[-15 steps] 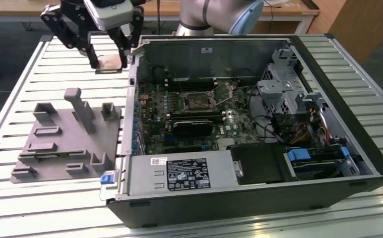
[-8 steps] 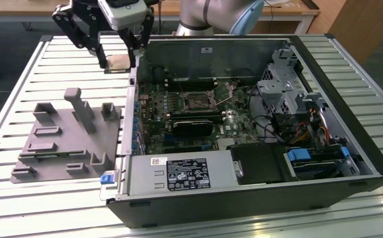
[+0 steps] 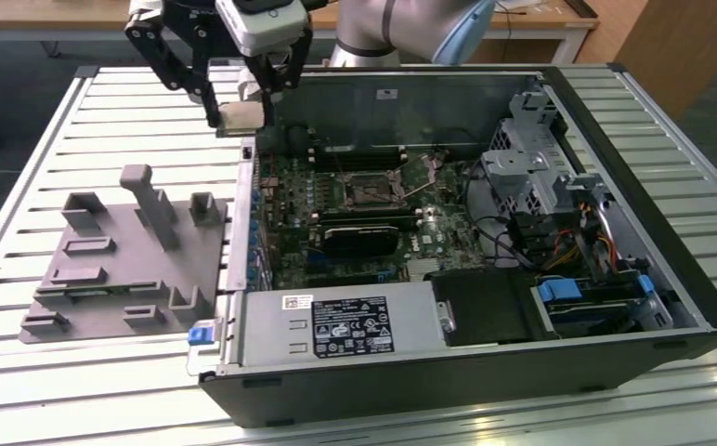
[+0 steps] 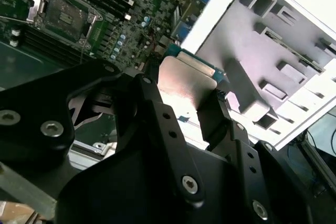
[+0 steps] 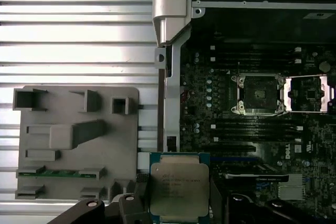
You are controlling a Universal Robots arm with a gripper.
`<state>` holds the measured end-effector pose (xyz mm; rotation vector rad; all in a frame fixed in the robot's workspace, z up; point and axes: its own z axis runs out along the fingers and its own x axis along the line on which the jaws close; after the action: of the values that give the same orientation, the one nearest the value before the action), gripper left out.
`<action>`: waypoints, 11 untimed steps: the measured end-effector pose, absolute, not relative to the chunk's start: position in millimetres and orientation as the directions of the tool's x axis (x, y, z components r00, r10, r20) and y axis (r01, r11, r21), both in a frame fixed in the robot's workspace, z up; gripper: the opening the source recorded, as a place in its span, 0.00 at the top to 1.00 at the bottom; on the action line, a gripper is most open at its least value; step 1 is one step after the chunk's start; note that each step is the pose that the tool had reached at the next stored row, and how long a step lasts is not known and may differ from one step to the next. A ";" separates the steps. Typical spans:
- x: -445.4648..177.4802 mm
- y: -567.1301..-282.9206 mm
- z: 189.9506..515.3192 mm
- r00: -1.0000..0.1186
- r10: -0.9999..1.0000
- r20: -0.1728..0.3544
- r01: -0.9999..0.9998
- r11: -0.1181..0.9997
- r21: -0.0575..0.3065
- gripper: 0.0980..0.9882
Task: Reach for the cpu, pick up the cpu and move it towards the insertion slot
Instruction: 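Pick up the cpu and move it towards the insertion slot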
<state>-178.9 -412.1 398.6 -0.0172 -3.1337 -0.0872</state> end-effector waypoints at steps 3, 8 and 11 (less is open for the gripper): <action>-172.8 -412.0 398.6 -1.000 0.011 0.007 0.011 0.998 0.056 0.50; -163.0 -409.4 398.5 -1.000 0.010 0.007 0.011 0.998 0.056 0.50; -157.0 -406.5 398.4 -1.000 0.010 0.007 0.011 0.998 0.056 0.50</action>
<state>-157.0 -406.5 398.4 -0.0163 -3.1337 -0.0871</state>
